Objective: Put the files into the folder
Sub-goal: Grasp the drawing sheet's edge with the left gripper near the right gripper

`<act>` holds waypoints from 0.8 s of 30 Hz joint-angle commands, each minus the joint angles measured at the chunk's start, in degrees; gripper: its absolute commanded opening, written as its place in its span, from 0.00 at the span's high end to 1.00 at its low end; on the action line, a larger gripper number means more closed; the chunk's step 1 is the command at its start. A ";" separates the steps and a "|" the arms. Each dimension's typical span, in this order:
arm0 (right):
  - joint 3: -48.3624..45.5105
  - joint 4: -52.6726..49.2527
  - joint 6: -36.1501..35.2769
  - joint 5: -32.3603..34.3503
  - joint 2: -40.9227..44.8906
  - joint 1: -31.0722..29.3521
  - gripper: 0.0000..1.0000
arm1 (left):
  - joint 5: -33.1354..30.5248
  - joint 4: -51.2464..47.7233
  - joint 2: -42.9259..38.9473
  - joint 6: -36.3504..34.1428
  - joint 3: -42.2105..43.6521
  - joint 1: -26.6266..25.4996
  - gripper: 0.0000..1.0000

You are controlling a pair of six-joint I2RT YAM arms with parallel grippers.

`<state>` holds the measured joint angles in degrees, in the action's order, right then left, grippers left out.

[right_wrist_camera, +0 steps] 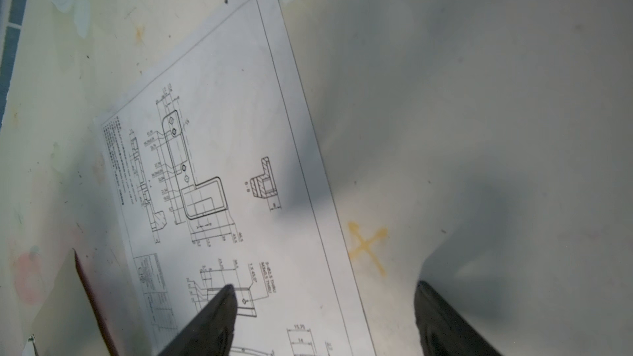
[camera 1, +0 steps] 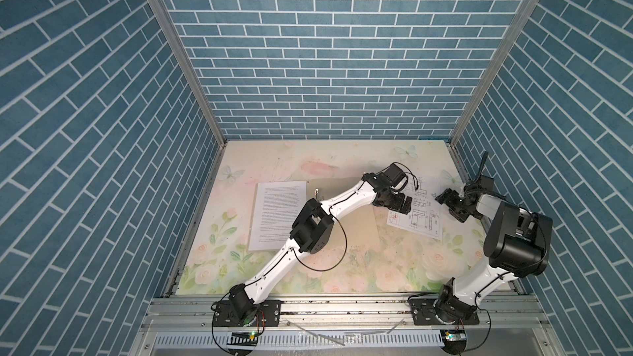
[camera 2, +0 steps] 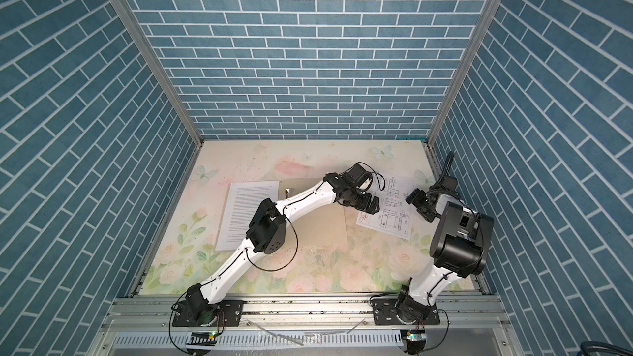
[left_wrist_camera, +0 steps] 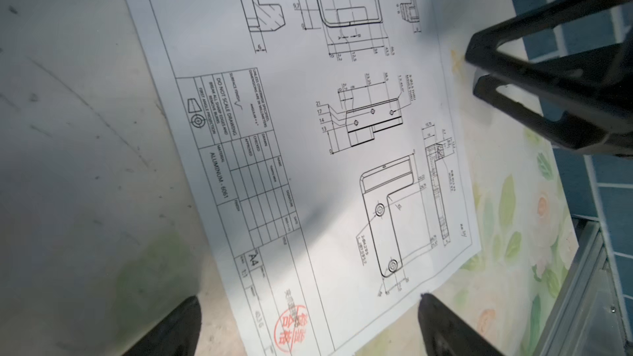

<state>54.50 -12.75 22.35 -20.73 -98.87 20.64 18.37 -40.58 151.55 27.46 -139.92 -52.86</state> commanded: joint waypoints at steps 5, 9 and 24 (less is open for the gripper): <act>0.32 -2.07 -1.46 -4.59 -2.98 -0.59 0.24 | 3.08 -1.28 3.78 2.09 -1.50 0.19 0.00; -0.10 -3.35 -1.51 -5.33 -2.95 -1.76 0.25 | 5.43 -0.87 4.63 3.25 -1.50 0.17 0.00; -3.15 -3.31 -0.16 -8.10 -3.01 -3.14 0.27 | 10.79 6.31 0.05 7.48 7.51 0.62 0.00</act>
<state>54.46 -11.73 22.04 -27.90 -100.33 18.22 26.48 -34.20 151.06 32.58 -136.44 -51.94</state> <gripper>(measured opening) 0.730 0.996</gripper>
